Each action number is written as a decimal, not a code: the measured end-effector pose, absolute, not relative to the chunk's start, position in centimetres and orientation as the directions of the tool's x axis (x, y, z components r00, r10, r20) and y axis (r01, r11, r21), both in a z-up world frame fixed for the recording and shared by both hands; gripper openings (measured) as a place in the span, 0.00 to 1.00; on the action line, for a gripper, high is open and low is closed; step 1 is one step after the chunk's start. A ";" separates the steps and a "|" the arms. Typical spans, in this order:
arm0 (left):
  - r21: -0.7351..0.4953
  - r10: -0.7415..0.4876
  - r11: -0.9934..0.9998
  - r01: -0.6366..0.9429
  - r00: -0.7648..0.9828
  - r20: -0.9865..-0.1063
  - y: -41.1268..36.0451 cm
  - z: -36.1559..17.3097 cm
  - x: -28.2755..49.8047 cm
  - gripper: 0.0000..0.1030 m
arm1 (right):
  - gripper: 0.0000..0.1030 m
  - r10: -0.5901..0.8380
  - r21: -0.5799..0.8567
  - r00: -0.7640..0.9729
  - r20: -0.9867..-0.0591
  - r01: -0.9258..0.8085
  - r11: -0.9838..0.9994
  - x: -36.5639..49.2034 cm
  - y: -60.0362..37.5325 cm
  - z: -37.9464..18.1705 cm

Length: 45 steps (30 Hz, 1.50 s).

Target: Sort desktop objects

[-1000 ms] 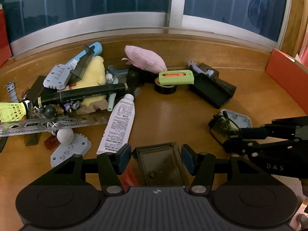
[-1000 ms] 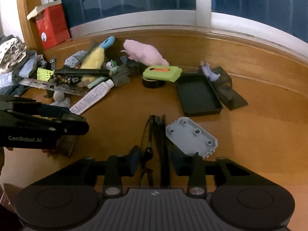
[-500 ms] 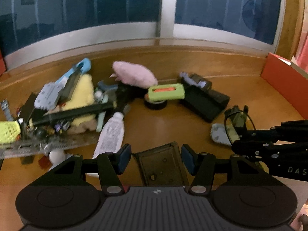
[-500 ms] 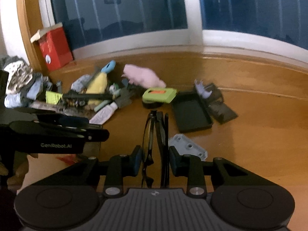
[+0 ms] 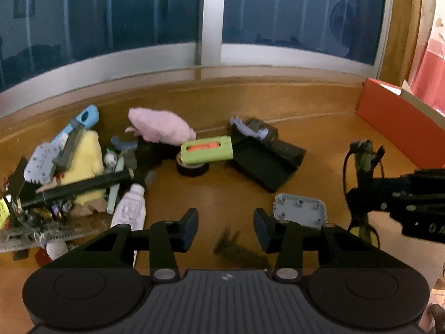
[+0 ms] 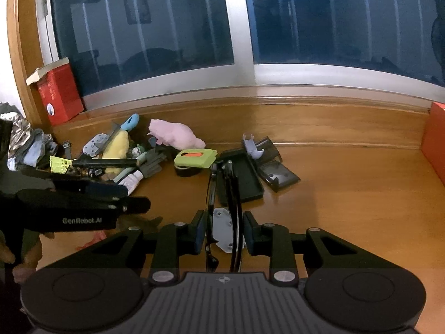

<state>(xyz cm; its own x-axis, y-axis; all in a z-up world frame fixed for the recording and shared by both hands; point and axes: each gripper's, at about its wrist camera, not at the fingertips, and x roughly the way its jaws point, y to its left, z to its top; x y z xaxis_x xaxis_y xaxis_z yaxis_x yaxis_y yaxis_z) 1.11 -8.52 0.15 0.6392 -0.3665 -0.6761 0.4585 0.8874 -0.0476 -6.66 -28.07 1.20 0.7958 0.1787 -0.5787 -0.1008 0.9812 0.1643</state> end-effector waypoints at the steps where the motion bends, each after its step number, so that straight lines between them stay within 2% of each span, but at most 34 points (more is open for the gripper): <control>1: -0.046 -0.364 0.886 0.461 0.633 -0.683 -8.4 -0.1 1.1 0.44 | 0.29 0.178 0.165 0.795 -0.579 -0.099 0.981 -6.7 -28.1 1.1; 4: -0.043 -0.367 0.878 0.477 0.613 -0.700 -8.0 -0.7 0.8 0.52 | 0.29 0.182 0.170 0.794 -0.580 -0.100 0.980 -6.9 -28.1 1.0; 6: -0.049 -0.380 0.869 0.493 0.600 -0.704 -7.6 -1.0 0.5 0.69 | 0.29 0.184 0.172 0.793 -0.581 -0.101 0.980 -7.0 -28.0 0.9; 7: -0.052 -0.387 0.863 0.502 0.592 -0.707 -7.5 -1.1 0.3 0.72 | 0.30 0.184 0.172 0.793 -0.581 -0.101 0.980 -7.1 -27.9 0.9; 19: -0.060 -0.436 0.805 0.591 0.519 -0.735 -9.3 -3.5 0.2 0.74 | 0.30 0.186 0.168 0.780 -0.597 -0.105 0.980 -7.2 -27.3 0.6; 23: -0.020 -0.435 0.784 0.621 0.525 -0.731 -10.5 -4.1 0.6 0.72 | 0.30 0.182 0.170 0.778 -0.601 -0.098 0.981 -7.3 -27.4 0.5; 25: 0.005 -0.445 0.762 0.648 0.529 -0.723 -11.1 -4.1 0.6 0.63 | 0.30 0.180 0.170 0.779 -0.601 -0.095 0.981 -7.4 -27.5 0.5; 27: 0.000 -0.464 0.747 0.665 0.521 -0.717 -11.4 -4.0 0.7 0.40 | 0.30 0.177 0.172 0.779 -0.601 -0.091 0.981 -7.5 -27.6 0.4; 28: -0.001 -0.468 0.743 0.670 0.518 -0.716 -11.6 -3.9 0.7 0.32 | 0.30 0.177 0.173 0.779 -0.601 -0.089 0.981 -7.4 -27.7 0.4; 29: -0.008 -0.472 0.742 0.671 0.514 -0.716 -11.6 -3.8 0.8 0.17 | 0.30 0.176 0.174 0.780 -0.601 -0.088 0.981 -7.5 -27.7 0.4; 30: -0.016 -0.475 0.744 0.668 0.511 -0.716 -11.6 -3.7 0.8 0.14 | 0.30 0.175 0.174 0.781 -0.600 -0.086 0.981 -7.5 -27.8 0.4; 37: -0.064 -0.504 0.777 0.626 0.558 -0.659 -9.8 -1.8 0.7 0.11 | 0.30 0.163 0.177 0.790 -0.590 -0.071 0.982 -7.5 -28.3 0.6; 42: -0.064 -0.515 0.768 0.637 0.556 -0.652 -9.7 -1.1 0.2 0.12 | 0.30 0.168 0.179 0.789 -0.591 -0.075 0.981 -7.2 -28.3 0.4; 43: -0.052 -0.501 0.775 0.630 0.562 -0.658 -9.7 -1.1 0.0 0.13 | 0.30 0.169 0.178 0.789 -0.591 -0.076 0.981 -7.1 -28.3 0.4; 44: -0.042 -0.477 0.792 0.610 0.572 -0.667 -9.6 -1.2 -0.1 0.19 | 0.30 0.169 0.178 0.788 -0.592 -0.077 0.981 -7.1 -28.2 0.4; 45: -0.037 -0.450 0.811 0.583 0.583 -0.676 -9.4 -1.2 -0.2 0.31 | 0.30 0.170 0.177 0.787 -0.592 -0.079 0.981 -7.0 -28.2 0.4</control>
<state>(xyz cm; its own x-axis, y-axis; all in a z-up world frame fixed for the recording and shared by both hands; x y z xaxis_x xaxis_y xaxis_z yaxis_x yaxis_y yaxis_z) -0.19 -9.38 -1.22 0.5831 -0.4501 -0.6763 0.5835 0.8113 -0.0369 -7.04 -28.22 0.45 0.7874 0.1704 -0.5924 -0.0790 0.9810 0.1773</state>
